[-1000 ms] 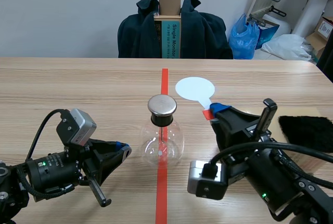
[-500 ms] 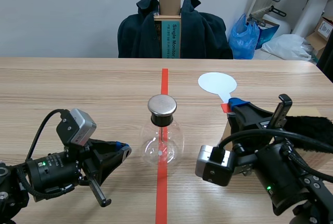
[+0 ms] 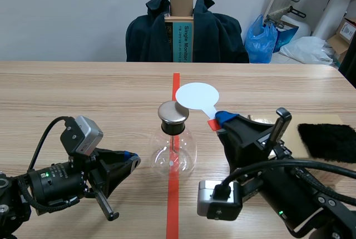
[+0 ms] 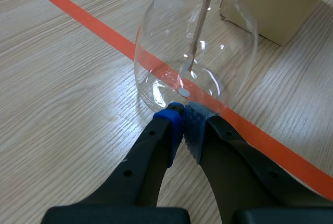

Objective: Do the electroscope experiment.
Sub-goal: 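Move the plate toward and away from the electroscope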

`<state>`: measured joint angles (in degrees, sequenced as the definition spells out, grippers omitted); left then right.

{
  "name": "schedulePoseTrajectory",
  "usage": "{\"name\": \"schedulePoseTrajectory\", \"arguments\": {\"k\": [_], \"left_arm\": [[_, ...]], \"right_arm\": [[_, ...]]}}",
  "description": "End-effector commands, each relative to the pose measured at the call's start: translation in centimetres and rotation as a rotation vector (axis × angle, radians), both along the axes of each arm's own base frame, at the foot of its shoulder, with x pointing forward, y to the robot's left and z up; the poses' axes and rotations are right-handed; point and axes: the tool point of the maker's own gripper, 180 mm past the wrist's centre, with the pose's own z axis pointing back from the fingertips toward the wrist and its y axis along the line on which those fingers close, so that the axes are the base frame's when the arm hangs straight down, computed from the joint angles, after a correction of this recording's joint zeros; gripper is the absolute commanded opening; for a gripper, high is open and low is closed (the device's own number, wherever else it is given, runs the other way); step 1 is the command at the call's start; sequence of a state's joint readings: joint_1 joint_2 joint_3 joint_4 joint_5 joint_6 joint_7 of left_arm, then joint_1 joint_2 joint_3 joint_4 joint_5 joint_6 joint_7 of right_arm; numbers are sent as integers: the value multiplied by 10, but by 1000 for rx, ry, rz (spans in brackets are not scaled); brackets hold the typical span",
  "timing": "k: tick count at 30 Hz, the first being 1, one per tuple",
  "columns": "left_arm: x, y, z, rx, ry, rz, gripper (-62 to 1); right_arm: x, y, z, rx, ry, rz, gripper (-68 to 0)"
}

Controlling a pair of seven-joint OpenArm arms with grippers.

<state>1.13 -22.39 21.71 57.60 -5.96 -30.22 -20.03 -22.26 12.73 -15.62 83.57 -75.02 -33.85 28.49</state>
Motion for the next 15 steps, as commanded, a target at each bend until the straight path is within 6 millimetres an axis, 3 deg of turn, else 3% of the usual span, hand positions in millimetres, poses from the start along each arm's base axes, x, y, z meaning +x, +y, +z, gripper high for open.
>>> {"name": "schedulePoseTrajectory", "arguments": {"k": [1,15], "left_arm": [[4,-1,11,-25,-29,1,-580],[4,-1,11,-25,-29,1,-580]], "right_arm": [[3,2,14,11,-47,17,-667],[-14,21,12,1,-45,156,-667]]}}
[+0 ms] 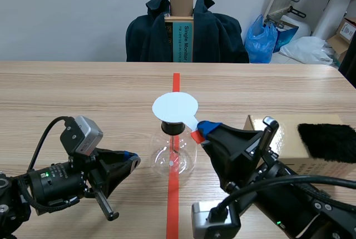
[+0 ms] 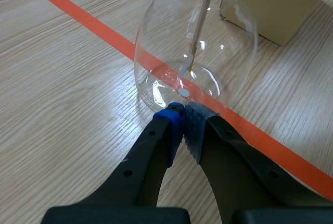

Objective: Do the electroscope experiment.
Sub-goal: 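Move the plate toward and away from the electroscope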

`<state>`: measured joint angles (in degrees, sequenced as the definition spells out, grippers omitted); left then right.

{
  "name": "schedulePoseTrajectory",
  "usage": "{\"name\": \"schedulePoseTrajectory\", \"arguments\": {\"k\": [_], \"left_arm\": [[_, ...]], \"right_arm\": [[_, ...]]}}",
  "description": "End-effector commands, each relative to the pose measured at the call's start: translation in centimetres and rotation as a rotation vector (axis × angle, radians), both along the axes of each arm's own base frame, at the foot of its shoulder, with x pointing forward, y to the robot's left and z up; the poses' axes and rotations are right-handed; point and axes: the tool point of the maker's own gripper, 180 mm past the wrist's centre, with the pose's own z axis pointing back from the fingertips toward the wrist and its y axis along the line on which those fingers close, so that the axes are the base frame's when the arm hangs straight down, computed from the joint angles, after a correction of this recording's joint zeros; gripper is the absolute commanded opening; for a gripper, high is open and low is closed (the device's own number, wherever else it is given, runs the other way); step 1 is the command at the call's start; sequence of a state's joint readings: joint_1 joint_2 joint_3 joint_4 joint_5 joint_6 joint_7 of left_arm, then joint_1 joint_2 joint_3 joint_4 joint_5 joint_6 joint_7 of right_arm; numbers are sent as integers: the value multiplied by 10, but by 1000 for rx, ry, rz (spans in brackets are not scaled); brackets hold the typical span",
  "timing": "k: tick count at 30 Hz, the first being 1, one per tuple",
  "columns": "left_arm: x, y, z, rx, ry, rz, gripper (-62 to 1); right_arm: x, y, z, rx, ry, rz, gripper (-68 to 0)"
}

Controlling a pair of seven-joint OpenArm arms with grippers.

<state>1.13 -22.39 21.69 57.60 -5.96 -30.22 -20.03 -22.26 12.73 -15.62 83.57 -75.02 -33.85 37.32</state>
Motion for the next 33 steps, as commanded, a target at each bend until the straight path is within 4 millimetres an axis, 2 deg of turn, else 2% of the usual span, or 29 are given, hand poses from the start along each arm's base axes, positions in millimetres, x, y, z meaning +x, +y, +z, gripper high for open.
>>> {"name": "schedulePoseTrajectory", "arguments": {"k": [1,11,17,22,27,33], "left_arm": [[4,-1,11,-25,-29,1,-580],[4,-1,11,-25,-29,1,-580],[4,-1,11,-25,-29,1,-580],[4,-1,11,-25,-29,1,-580],[4,-1,11,-25,-29,1,-580],[4,-1,11,-25,-29,1,-580]], "right_arm": [[4,0,13,12,-46,6,-667],[2,2,13,12,-46,17,-667],[12,-8,14,17,-45,-61,-667],[27,-27,15,28,-46,-196,-667],[44,-58,17,41,-49,-386,-667],[55,-89,20,96,-32,-570,-667]]}}
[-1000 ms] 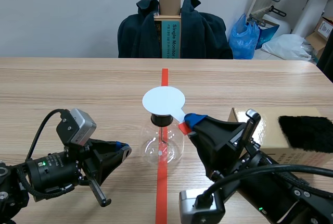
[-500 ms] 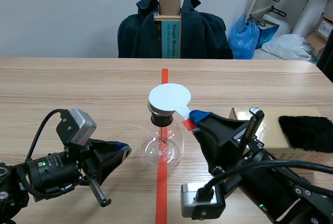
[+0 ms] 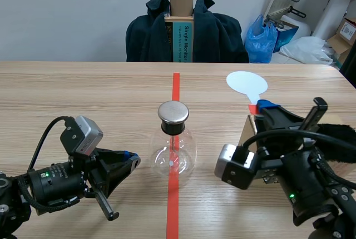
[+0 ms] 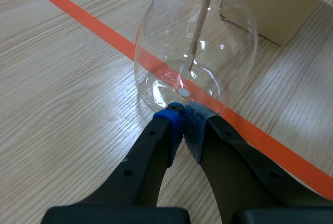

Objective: Do the electroscope experiment.
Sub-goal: 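Move the plate toward and away from the electroscope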

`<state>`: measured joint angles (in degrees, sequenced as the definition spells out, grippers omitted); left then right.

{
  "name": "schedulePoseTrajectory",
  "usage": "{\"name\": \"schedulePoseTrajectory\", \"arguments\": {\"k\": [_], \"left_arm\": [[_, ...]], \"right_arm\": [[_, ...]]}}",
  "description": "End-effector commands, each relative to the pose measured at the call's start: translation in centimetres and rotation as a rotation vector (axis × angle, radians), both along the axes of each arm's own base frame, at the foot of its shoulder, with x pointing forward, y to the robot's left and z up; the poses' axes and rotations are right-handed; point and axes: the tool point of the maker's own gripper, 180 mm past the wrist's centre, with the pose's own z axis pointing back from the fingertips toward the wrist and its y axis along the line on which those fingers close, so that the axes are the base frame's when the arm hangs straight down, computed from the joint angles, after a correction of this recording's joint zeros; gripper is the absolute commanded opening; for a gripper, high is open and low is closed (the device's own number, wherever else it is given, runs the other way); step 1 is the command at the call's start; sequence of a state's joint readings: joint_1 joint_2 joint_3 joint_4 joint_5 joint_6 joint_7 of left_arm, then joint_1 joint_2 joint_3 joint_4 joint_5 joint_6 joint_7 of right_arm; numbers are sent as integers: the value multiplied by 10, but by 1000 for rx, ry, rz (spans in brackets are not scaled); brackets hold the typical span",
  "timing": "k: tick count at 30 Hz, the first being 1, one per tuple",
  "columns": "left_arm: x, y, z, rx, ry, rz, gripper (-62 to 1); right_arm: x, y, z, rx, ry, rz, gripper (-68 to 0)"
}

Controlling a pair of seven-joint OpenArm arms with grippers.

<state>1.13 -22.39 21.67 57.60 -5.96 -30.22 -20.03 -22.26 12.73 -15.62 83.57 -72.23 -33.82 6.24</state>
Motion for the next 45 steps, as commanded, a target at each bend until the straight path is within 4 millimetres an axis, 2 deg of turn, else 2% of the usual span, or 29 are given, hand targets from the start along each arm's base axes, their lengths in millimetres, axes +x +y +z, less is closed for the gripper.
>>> {"name": "schedulePoseTrajectory", "arguments": {"k": [1,5,13,18,22,29,35,40,45], "left_arm": [[4,-1,11,-25,-29,1,-580],[4,-1,11,-25,-29,0,-580],[4,-1,11,-25,-29,0,-580],[4,-1,11,-25,-29,0,-580],[4,-1,11,-25,-29,0,-580],[4,-1,11,-25,-29,0,-580],[1,1,16,-22,-37,-23,-580],[-16,14,45,-6,-95,-54,-582],[-47,28,79,26,-150,-80,-581]], "right_arm": [[6,-6,16,27,-49,-27,-667],[6,-18,30,79,-70,-84,-667],[-17,-38,96,155,-173,-96,-667],[-32,-51,124,178,-198,-106,-667],[-41,-62,132,182,-194,-127,-667],[-54,-75,134,163,-172,-129,-667],[-56,-94,140,173,-184,-170,-667],[-56,-111,147,178,-207,-214,-667],[-56,-124,154,180,-226,-247,-667]]}}
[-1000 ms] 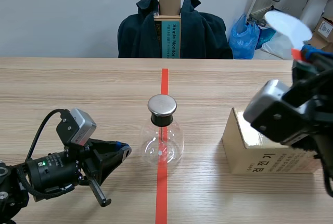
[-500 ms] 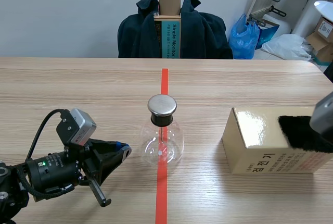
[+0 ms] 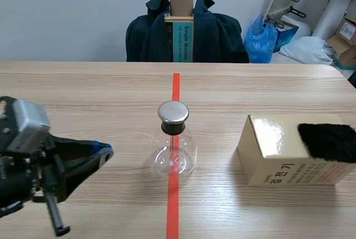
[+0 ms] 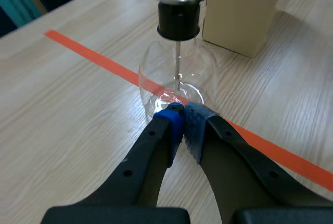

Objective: Do the electroscope experiment.
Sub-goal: 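Move the plate toward and away from the electroscope, then rub the plate on the fur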

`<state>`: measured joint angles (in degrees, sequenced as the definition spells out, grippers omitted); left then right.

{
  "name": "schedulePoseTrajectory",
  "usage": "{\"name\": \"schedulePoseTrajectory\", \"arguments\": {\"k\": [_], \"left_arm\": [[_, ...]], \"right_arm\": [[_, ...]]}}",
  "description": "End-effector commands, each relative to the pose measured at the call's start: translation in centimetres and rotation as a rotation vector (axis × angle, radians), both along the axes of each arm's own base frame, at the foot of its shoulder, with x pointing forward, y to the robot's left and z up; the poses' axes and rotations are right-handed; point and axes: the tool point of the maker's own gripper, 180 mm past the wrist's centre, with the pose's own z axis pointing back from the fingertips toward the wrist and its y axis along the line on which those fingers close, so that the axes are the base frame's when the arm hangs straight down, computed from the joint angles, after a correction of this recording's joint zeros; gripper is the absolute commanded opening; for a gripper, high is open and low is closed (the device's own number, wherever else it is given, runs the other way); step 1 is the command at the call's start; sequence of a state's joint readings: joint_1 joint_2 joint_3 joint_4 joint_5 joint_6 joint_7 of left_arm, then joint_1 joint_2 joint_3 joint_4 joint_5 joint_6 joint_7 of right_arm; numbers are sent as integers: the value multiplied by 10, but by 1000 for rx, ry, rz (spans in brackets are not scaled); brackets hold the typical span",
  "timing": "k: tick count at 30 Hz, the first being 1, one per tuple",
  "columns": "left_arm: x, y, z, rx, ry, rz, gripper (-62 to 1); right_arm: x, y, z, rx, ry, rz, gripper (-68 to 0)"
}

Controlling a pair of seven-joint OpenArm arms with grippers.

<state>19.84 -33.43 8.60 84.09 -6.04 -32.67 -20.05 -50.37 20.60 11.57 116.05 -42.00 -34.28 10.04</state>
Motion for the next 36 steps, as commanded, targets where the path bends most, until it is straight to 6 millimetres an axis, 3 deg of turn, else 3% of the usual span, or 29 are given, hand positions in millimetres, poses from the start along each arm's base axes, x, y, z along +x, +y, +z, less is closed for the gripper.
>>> {"name": "schedulePoseTrajectory", "arguments": {"k": [1,3,7,8,13,19,24,30,36], "left_arm": [[-13,1,9,-17,-1,-2,-571],[-23,6,19,-9,-8,6,-474],[-34,12,35,-23,-33,25,-27],[-35,13,39,-37,-46,28,14],[-31,17,45,-39,-73,45,14],[-31,18,45,-32,-74,46,14],[-31,18,44,-29,-72,46,14],[-31,19,43,-23,-68,47,14],[-31,19,43,-23,-68,47,14]], "right_arm": [[0,-4,11,-4,-37,-13,-667],[-2,-7,11,-6,-31,-18,-667],[-7,-12,6,-3,-7,-30,-667],[-8,-14,4,-4,1,-34,-667],[-10,-23,-11,0,42,-57,-667],[-19,-32,-54,-25,137,-37,-667],[-12,-43,-84,-26,134,-86,-667],[-2,-31,-132,-32,216,-48,-667],[-1,-15,-161,-32,281,1,-667]]}}
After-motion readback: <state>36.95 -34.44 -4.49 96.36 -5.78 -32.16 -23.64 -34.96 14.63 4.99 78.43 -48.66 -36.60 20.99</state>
